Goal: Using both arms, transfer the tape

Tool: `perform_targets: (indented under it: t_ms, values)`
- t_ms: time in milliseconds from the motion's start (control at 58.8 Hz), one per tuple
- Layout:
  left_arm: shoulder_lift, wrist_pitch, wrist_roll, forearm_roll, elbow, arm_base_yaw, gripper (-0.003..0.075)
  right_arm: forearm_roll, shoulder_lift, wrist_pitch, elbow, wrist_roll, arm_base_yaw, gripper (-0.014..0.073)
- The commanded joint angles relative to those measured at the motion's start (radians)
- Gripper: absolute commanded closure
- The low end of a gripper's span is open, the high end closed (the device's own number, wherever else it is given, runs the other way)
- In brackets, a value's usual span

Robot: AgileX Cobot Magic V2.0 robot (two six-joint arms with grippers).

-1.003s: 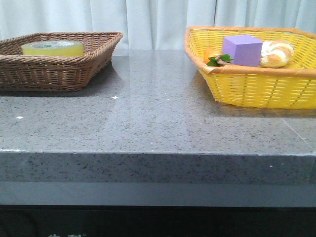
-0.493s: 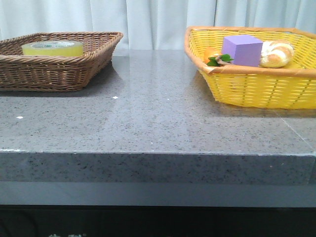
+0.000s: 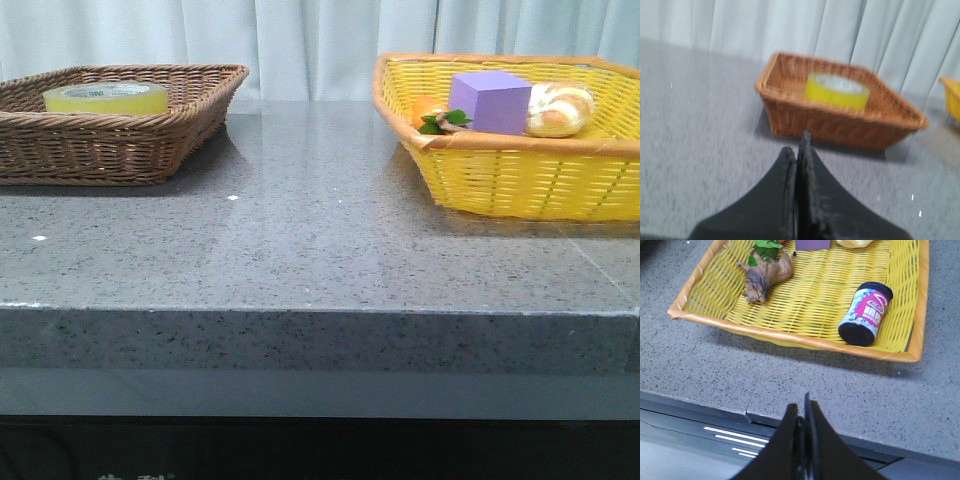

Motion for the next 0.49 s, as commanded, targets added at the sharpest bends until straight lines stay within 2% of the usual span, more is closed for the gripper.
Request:
perform_targets:
  t_ms: [0,119,476]
  values:
    - [-0.020,-0.094,-0.009,-0.009,0.038,0.001,0.0740,-0.003,0.005,-0.067,-0.032,0.003,-0.007,0.0662]
    - [-0.020,-0.054,-0.009,-0.009,0.038,0.001,0.0740,-0.003,0.005,-0.067,-0.032,0.003,-0.007,0.0662]
    - [-0.018,-0.054,-0.009,-0.009,0.038,0.003,0.0740,-0.003,0.005,-0.067,-0.032,0.003,-0.007,0.0662]
